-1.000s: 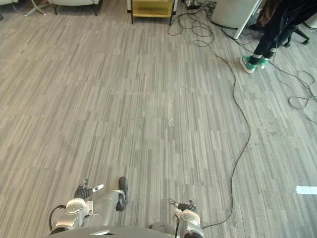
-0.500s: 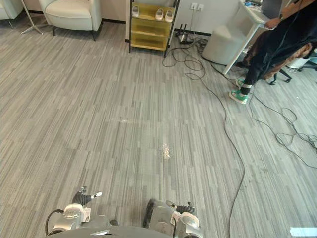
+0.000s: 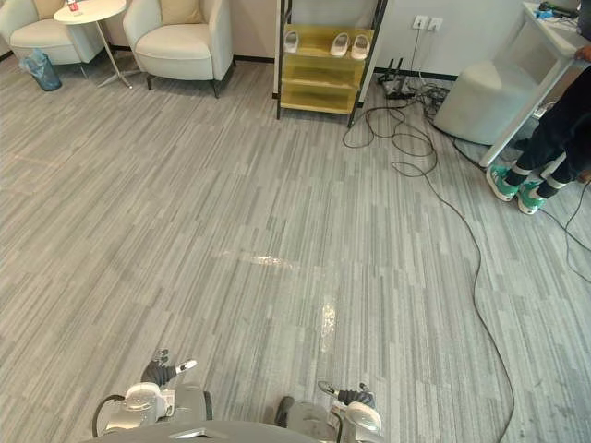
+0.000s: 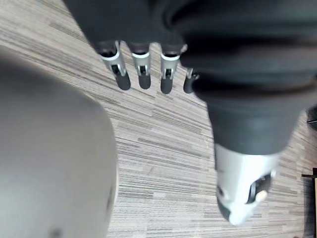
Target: Pick up cushions and gather them together orderly.
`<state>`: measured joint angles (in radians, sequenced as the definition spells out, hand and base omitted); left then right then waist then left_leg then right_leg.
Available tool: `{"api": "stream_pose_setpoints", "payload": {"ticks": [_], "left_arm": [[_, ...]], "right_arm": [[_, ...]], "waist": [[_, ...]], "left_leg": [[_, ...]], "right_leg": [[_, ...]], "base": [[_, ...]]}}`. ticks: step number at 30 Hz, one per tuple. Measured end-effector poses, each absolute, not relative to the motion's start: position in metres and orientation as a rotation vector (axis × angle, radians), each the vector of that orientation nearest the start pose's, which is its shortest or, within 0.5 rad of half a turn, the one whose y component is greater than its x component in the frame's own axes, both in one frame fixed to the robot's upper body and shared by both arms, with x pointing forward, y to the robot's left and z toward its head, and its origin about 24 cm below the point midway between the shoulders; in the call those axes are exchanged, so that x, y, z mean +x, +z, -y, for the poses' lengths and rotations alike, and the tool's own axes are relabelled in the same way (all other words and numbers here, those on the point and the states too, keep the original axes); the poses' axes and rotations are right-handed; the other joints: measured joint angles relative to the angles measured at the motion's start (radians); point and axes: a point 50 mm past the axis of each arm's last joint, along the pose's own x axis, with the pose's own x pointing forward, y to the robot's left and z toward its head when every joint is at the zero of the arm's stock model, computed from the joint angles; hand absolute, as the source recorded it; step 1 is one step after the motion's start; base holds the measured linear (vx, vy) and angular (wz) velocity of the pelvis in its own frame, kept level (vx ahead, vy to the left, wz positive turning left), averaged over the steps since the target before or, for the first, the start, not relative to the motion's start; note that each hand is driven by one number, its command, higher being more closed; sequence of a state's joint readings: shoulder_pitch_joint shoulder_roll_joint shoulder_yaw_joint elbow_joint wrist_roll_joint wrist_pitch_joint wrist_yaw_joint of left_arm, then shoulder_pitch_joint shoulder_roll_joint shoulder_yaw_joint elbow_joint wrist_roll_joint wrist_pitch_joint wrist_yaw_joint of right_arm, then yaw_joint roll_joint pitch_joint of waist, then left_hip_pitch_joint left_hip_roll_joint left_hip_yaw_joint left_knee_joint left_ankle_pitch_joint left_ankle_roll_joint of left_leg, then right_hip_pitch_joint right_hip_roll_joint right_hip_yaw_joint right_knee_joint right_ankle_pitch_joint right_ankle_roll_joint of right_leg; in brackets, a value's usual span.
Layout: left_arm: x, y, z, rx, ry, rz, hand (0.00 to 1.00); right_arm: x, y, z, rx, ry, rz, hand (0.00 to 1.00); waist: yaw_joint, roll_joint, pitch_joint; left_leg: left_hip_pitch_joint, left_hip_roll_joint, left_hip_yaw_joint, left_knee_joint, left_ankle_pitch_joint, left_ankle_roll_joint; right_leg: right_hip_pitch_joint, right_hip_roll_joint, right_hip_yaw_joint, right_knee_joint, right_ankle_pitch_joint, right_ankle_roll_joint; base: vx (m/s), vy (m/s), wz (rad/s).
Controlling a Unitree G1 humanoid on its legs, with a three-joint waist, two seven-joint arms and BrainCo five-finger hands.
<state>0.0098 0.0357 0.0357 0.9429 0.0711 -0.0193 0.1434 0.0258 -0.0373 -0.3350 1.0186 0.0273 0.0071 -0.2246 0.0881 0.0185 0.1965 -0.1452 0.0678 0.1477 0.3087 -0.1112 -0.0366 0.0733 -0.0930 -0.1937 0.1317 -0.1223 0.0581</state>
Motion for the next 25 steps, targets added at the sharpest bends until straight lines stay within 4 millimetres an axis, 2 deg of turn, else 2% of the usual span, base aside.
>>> {"api": "stream_pose_setpoints", "payload": {"ticks": [2,5,7,8,10,12,14,15,16,17,19,23,25], "left_arm": [[0.148,-0.142,-0.176,0.15,0.153,-0.922,0.0],[0.146,-0.143,-0.182,0.164,0.158,-0.931,0.0],[0.146,-0.143,-0.185,0.172,0.159,-0.933,0.0],[0.146,-0.142,-0.187,0.175,0.159,-0.933,0.0],[0.143,-0.144,-0.187,0.175,0.152,-0.946,0.0],[0.142,-0.145,-0.186,0.177,0.145,-0.955,0.0],[0.142,-0.145,-0.186,0.188,0.136,-0.955,0.0],[0.14,-0.146,-0.186,0.189,0.136,-0.959,0.0],[0.139,-0.146,-0.188,0.195,0.139,-0.962,0.0],[0.139,-0.146,-0.193,0.205,0.145,-0.966,0.0],[0.138,-0.147,-0.19,0.197,0.145,-0.973,0.0],[0.132,-0.15,-0.184,0.185,0.141,-0.998,0.0],[0.131,-0.151,-0.183,0.185,0.137,-1.007,0.0]], "right_arm": [[0.111,-0.153,0.214,0.025,-0.53,-1.054,0.0],[0.112,-0.153,0.212,0.013,-0.509,-1.052,0.0],[0.111,-0.154,0.212,0.009,-0.507,-1.055,0.0],[0.11,-0.155,0.21,0.008,-0.502,-1.067,0.0],[0.111,-0.154,0.212,0.0,-0.498,-1.063,0.0],[0.114,-0.153,0.214,-0.018,-0.485,-1.054,0.0],[0.116,-0.152,0.215,-0.027,-0.482,-1.045,0.0],[0.115,-0.153,0.214,-0.032,-0.476,-1.052,0.0],[0.115,-0.153,0.212,-0.035,-0.466,-1.054,0.0],[0.113,-0.154,0.212,-0.035,-0.467,-1.06,0.0],[0.11,-0.154,0.213,-0.037,-0.471,-1.067,0.0],[0.109,-0.154,0.216,-0.028,-0.49,-1.067,0.0],[0.109,-0.154,0.215,-0.025,-0.489,-1.069,0.0]], "waist": [[0.007,-0.009,0.005],[0.008,-0.016,0.0],[0.01,-0.018,0.0],[0.012,-0.027,-0.001],[-0.001,-0.025,-0.005],[-0.006,-0.018,-0.011],[-0.008,-0.015,-0.012],[-0.012,-0.01,-0.018],[-0.013,-0.021,-0.021],[-0.015,-0.039,-0.03],[-0.015,-0.035,-0.038],[-0.025,-0.003,-0.059],[-0.027,-0.001,-0.06]], "left_leg": [[0.01,-0.014,0.02,0.014,-0.015,0.021],[0.032,-0.024,0.044,0.016,-0.037,0.032],[0.037,-0.025,0.047,0.017,-0.053,0.038],[0.04,-0.039,0.054,0.031,-0.079,0.04],[0.044,-0.044,0.052,0.042,-0.105,0.043],[0.046,-0.046,0.045,0.035,-0.106,0.045],[0.06,-0.044,0.034,0.02,-0.097,0.056],[0.06,-0.042,0.022,0.023,-0.095,0.054],[0.06,-0.045,0.016,0.029,-0.095,0.053],[0.059,-0.058,-0.005,0.041,-0.096,0.052],[0.058,-0.059,-0.025,0.027,-0.088,0.043],[0.061,-0.061,-0.052,-0.024,-0.06,0.037],[0.071,-0.064,-0.066,-0.05,-0.044,0.036]], "right_leg": [[0.012,-0.015,0.022,-0.01,0.002,0.0],[0.02,-0.028,0.053,-0.018,0.006,0.003],[0.014,-0.031,0.069,-0.013,0.002,0.02],[0.003,-0.048,0.074,0.017,-0.031,0.067],[-0.032,-0.065,0.076,0.115,-0.072,0.077],[-0.08,-0.073,0.074,0.211,-0.075,0.076],[-0.129,-0.074,0.073,0.31,-0.077,0.055],[-0.129,-0.061,0.078,0.274,-0.09,0.03],[-0.13,-0.052,0.078,0.234,-0.084,0.02],[-0.121,-0.047,0.075,0.199,-0.075,0.028],[-0.1,-0.039,0.067,0.154,-0.068,0.03],[-0.052,-0.021,0.04,0.044,-0.019,0.039],[-0.026,-0.016,0.023,0.0,0.001,0.037]], "base": [[0.18,0.202,-0.09],[0.11,0.105,-0.25],[0.03,0.036,-0.31],[0.01,0.024,-0.24],[-0.01,0.019,-0.12],[0.0,0.01,0.03],[0.02,0.032,0.16],[0.04,0.003,0.3],[0.07,-0.04,0.48],[0.07,-0.066,0.43],[0.07,-0.049,0.29],[0.04,-0.037,0.15],[0.03,-0.026,0.16]]}}
